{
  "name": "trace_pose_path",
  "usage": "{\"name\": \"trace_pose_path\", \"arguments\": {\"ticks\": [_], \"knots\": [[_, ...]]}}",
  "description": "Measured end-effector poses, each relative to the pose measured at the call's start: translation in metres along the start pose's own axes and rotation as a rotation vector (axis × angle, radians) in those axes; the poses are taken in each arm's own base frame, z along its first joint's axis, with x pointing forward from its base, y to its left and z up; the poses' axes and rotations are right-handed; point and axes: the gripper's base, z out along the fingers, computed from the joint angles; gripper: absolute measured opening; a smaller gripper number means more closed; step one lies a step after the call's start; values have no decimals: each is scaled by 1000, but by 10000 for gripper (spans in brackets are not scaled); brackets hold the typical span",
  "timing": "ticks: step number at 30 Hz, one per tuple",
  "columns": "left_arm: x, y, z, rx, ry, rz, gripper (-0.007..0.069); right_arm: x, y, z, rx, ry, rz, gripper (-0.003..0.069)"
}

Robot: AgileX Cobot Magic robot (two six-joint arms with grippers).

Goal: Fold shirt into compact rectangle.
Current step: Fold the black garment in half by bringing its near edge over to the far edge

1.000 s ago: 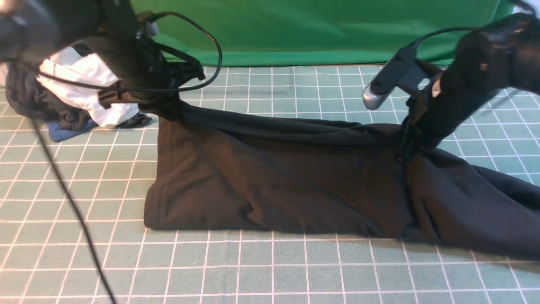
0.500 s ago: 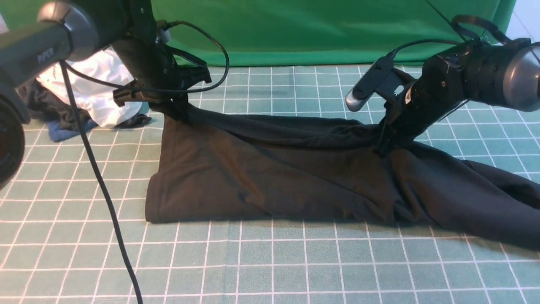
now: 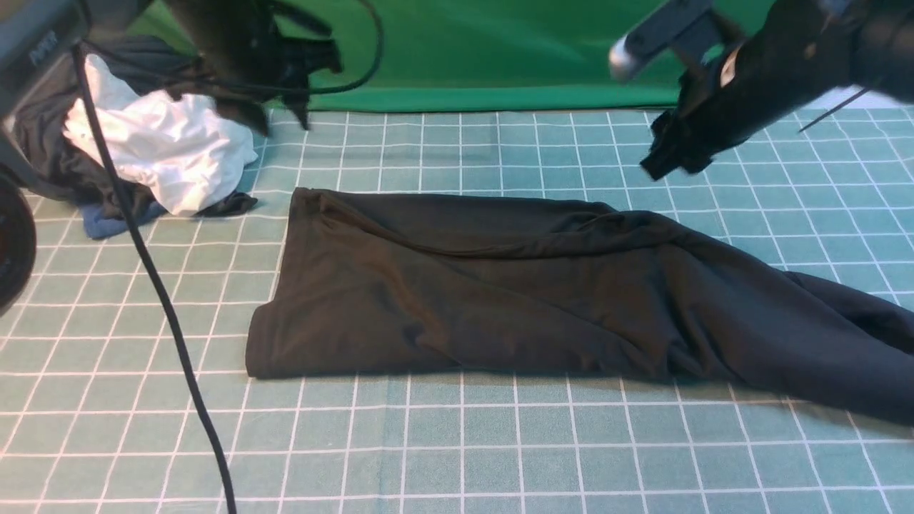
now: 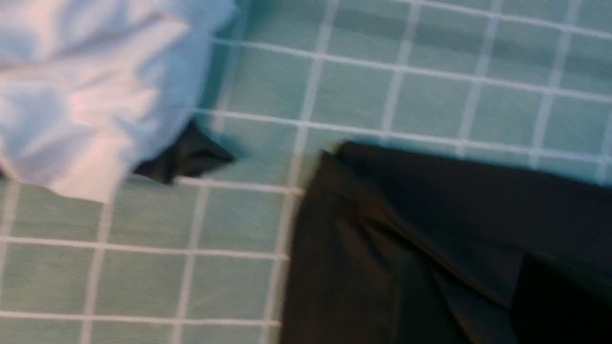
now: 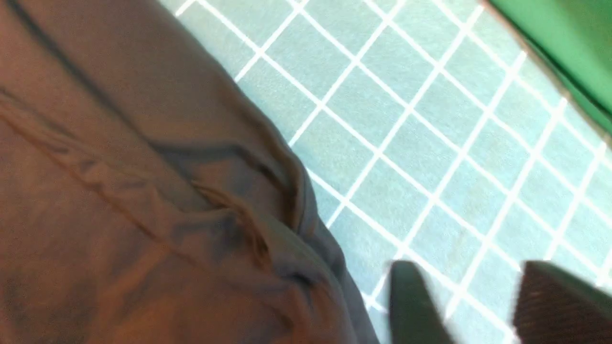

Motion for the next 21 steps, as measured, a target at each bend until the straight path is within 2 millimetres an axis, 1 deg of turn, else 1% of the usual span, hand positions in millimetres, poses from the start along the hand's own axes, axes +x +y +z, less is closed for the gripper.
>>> {"name": "trace_pose_path", "arguments": {"ticks": [1, 2, 3, 5, 6, 7, 8, 10, 11, 12, 13, 14, 16, 17, 18, 21], "knots": [[5, -14, 3, 30, 17, 39, 155, 0, -1, -6, 1, 2, 10, 140], [12, -32, 8, 57, 42, 89, 84, 0, -4, -13, 5, 4, 22, 76], [20, -49, 14, 77, 60, 135, 51, 1, -7, -16, 11, 4, 32, 50], [34, -76, 25, 110, 96, 201, 23, 4, -15, -22, 22, 13, 60, 29], [44, -95, 36, 140, 121, 241, 13, 8, -22, -25, 30, 26, 89, 21], [46, -98, 38, 144, 126, 248, 13, 9, -24, -25, 32, 29, 92, 20], [59, -122, 51, 186, 155, 297, 10, 15, -34, -26, 42, 57, 126, 17], [72, -141, 69, 216, 178, 336, 10, 23, -43, -26, 46, 90, 162, 14], [74, -144, 73, 221, 182, 343, 10, 24, -44, -26, 46, 95, 165, 14], [85, -157, 94, 227, 198, 371, 10, 32, -52, -27, 50, 133, 193, 13], [86, -159, 96, 230, 195, 376, 10, 33, -53, -27, 50, 136, 195, 13], [91, -163, 111, 231, 193, 380, 10, 36, -56, -27, 50, 155, 205, 13], [92, -164, 125, 230, 182, 365, 10, 38, -58, -27, 48, 166, 211, 13], [92, -164, 126, 230, 179, 362, 10, 38, -58, -27, 48, 166, 213, 13], [91, -163, 133, 232, 165, 339, 10, 39, -58, -27, 47, 169, 213, 13], [81, -158, 140, 230, 92, 319, 10, 38, -57, -27, 37, 166, 223, 12]]}}
